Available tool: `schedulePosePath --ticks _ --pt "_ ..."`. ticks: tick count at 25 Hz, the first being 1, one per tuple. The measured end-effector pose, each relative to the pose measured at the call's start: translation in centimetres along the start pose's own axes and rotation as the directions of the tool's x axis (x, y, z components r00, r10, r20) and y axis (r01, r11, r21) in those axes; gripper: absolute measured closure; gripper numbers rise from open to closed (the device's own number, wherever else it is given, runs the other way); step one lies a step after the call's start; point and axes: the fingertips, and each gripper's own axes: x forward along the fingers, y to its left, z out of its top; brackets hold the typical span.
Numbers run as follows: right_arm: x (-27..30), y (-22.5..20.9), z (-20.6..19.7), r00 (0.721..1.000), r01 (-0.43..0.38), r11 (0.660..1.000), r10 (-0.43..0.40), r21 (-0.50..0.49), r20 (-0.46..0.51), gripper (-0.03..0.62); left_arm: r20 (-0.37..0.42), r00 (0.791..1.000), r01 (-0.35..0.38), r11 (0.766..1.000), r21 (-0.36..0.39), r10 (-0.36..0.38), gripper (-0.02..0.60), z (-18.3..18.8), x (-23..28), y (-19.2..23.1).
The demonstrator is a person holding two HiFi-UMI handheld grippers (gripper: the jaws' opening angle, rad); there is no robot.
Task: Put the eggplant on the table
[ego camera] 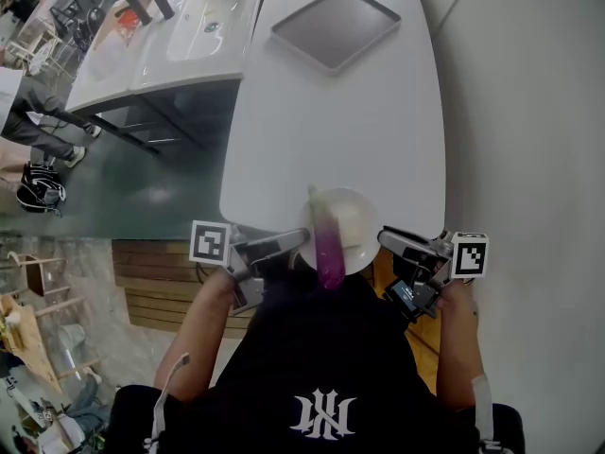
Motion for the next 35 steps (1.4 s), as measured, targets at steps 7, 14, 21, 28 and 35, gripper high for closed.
schedulePosePath --ticks 7,14,21,28,35 --pt "0.8 0.0 -0.6 1.000 0.015 1.000 -0.015 0.014 -0.005 0.536 -0.021 1.000 0.017 1.000 -0.008 -0.017 0.563 -0.1 -0.1 0.2" --pt "1.1 0.0 -0.7 0.999 0.039 0.998 -0.039 0.045 0.013 0.577 -0.066 0.998 0.004 0.998 0.057 0.000 0.563 0.1 -0.4 -0.4" --pt "1.0 0.0 -1.0 0.995 -0.011 0.992 -0.002 0.128 0.103 0.580 -0.099 0.995 0.023 0.996 0.087 -0.014 0.563 0.1 -0.8 -0.3" --pt "0.5 -1.0 -1.3 0.989 -0.012 0.983 -0.015 0.186 0.145 0.580 -0.117 0.993 0.034 0.994 0.100 -0.022 0.563 0.4 -0.2 0.0" --pt "0.7 -0.1 -1.0 0.984 -0.046 0.983 0.014 0.175 0.178 0.580 -0.098 0.995 0.040 0.995 0.097 -0.030 0.563 0.7 -0.6 -0.9"
